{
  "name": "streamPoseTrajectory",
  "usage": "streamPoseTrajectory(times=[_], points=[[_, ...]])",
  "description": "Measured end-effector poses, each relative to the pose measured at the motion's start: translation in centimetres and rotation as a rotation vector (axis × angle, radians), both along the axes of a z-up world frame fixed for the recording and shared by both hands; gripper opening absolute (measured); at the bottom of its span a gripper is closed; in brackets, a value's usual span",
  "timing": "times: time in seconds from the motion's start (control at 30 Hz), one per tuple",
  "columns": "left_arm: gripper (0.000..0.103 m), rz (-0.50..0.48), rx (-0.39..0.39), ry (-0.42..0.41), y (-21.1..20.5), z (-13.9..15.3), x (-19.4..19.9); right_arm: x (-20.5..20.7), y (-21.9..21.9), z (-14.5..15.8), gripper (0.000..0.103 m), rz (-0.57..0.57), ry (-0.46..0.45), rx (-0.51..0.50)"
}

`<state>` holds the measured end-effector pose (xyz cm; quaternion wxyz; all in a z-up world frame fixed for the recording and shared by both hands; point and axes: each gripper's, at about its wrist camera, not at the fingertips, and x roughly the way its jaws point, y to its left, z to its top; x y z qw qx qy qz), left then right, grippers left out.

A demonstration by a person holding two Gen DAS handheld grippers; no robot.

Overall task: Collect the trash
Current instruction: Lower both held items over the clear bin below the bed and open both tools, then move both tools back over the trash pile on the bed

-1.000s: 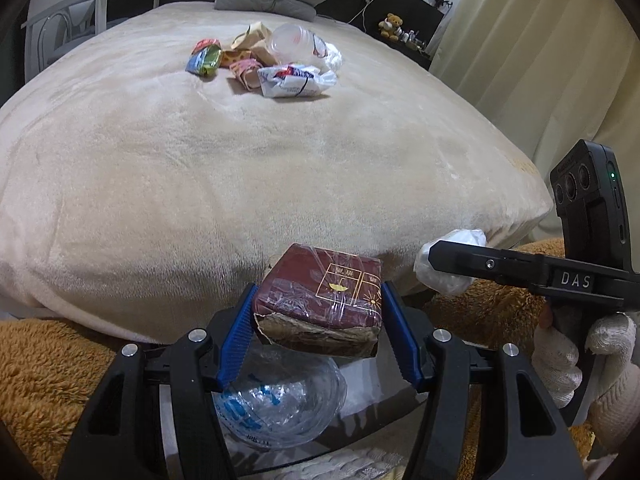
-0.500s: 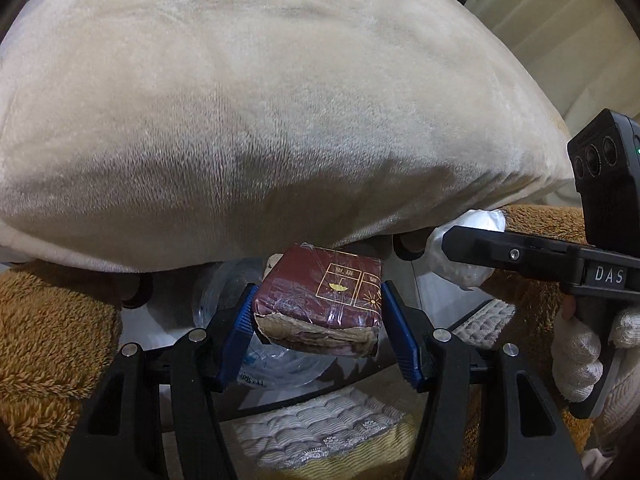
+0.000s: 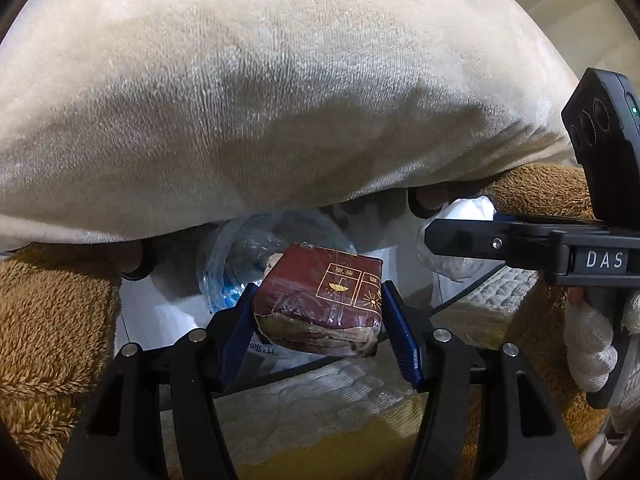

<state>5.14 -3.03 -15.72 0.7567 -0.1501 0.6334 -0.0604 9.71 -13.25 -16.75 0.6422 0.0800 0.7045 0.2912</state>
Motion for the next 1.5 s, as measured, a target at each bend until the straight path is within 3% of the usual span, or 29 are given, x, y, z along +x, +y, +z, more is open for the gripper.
streamPoseTrajectory(times=[0.3,0.43,0.5,0.57,0.87,1.07,1.23,1.5], points=[[0.060,0.001,0.004,0.019,0.4,-0.6,-0.3,-0.1,-0.5,0.1,0.057,-0.010,0.012,-0.003],[0.061,0.002,0.014,0.023,0.3,-0.6,-0.2,0.1,-0.8,0.0,0.063,-0.020,0.024,0.012],[0.077,0.006,0.017,0.024,0.3,-0.4,0.0,0.3,-1.0,0.0,0.070,-0.030,0.030,0.020],[0.078,0.021,0.048,0.011,0.4,0.0,0.1,0.5,-1.2,0.1,0.070,-0.040,0.027,0.018],[0.078,0.056,0.026,-0.023,1.5,0.6,0.0,0.6,-1.4,0.7,0.070,-0.047,0.005,0.027],[0.078,0.065,0.009,-0.069,2.0,1.5,0.0,0.8,-1.8,1.8,0.070,-0.051,-0.035,0.059],[0.078,0.067,0.041,-0.124,2.2,2.9,0.1,1.0,-2.4,2.7,0.070,-0.074,-0.058,0.103],[0.078,0.057,0.072,-0.303,2.7,6.6,-0.3,1.3,-2.8,5.8,0.070,-0.075,-0.172,0.205]])
